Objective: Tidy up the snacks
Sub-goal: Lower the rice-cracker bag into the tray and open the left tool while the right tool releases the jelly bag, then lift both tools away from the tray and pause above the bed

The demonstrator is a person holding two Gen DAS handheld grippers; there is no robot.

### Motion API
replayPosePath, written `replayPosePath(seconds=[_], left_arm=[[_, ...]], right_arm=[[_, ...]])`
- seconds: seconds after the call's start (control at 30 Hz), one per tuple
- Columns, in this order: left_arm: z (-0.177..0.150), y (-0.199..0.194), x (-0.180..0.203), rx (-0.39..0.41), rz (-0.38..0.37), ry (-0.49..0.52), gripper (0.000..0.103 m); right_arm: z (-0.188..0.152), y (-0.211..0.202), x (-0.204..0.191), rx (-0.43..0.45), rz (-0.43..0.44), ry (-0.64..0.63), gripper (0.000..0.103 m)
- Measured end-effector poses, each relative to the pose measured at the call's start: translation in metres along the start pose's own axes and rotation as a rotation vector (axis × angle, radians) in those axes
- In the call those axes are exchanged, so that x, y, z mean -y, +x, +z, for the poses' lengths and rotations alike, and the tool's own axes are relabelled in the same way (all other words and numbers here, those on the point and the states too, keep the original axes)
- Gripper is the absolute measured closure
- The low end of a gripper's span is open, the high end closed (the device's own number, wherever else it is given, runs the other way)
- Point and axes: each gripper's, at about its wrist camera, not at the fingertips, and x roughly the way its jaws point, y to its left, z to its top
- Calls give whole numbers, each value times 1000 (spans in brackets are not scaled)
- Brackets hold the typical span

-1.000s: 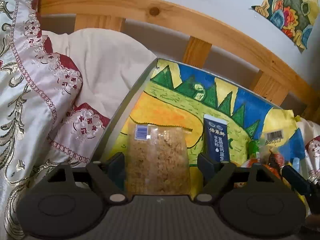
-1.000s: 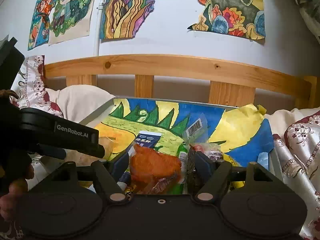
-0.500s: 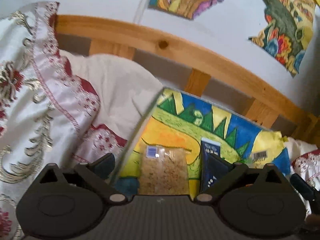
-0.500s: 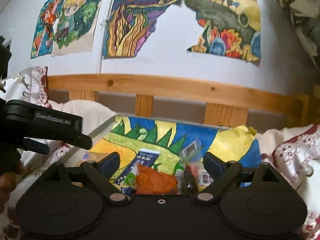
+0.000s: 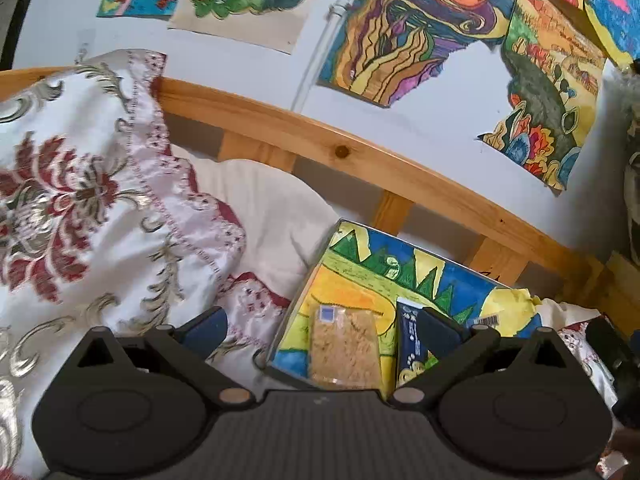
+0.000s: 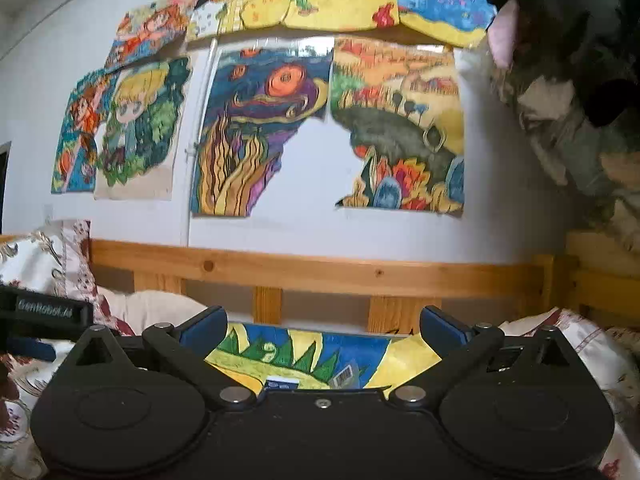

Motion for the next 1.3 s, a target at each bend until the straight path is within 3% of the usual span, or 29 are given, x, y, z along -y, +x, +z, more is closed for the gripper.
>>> replayPosePath(seconds=[0.63, 1.1, 1.3], left_arm=[[-48, -86, -25, -16, 12, 85, 1], [-77, -99, -24, -150, 44, 210, 1], [-85, -101, -19, -173, 47, 284, 1]], right_arm=[[-6, -102, -12, -112, 57, -66, 1], [-28, -132, -21, -344, 110, -44, 1], [-31, -134, -26, -381, 125, -54, 1]])
